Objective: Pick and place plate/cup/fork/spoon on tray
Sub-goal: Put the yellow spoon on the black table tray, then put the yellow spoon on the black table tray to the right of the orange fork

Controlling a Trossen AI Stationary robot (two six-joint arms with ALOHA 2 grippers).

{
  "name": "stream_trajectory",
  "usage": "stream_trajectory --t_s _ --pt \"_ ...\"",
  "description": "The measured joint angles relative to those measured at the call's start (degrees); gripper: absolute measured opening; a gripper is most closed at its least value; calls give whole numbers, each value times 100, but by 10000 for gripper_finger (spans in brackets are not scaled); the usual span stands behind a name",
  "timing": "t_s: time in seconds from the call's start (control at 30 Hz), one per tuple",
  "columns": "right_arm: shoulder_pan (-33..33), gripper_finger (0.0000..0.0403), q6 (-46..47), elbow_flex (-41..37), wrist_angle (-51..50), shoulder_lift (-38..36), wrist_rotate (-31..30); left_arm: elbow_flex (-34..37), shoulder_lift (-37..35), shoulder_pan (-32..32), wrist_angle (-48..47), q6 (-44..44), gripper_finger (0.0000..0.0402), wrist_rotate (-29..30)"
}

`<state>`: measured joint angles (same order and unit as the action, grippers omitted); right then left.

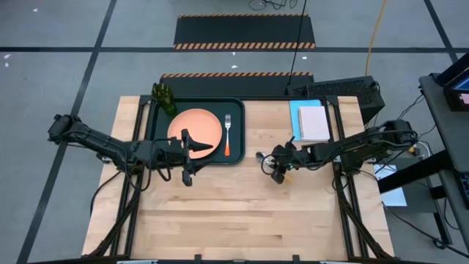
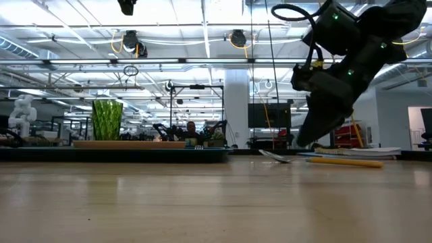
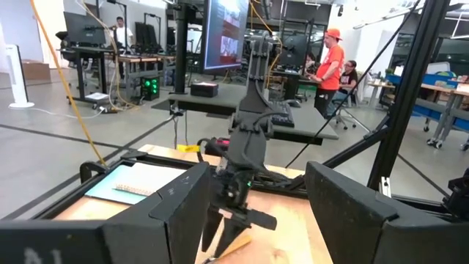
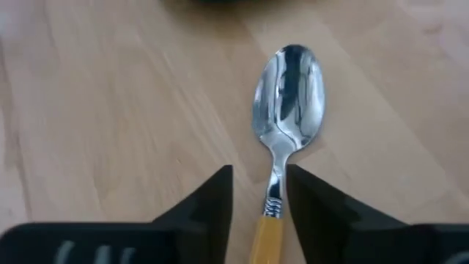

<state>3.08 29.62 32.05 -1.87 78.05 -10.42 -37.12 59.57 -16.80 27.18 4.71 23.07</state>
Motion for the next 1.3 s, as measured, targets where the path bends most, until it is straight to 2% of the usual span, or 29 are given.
stream_trajectory --t_s 0.2,0.37,0.57,0.93,1.3 --pt "176 170 -204 2 100 380 -462 0 0 0 5 15 227 0" --pt "198 172 -332 2 257 666 -518 0 0 0 4 2 227 0" --pt "191 140 -526 2 463 814 -745 0 -1 0 -27 -37 227 0" --pt "374 18 -75 -83 443 836 -802 0 -2 -2 -26 -50 227 0" --pt "349 6 -222 -103 1141 746 -730 0 -2 0 -43 -82 227 0"
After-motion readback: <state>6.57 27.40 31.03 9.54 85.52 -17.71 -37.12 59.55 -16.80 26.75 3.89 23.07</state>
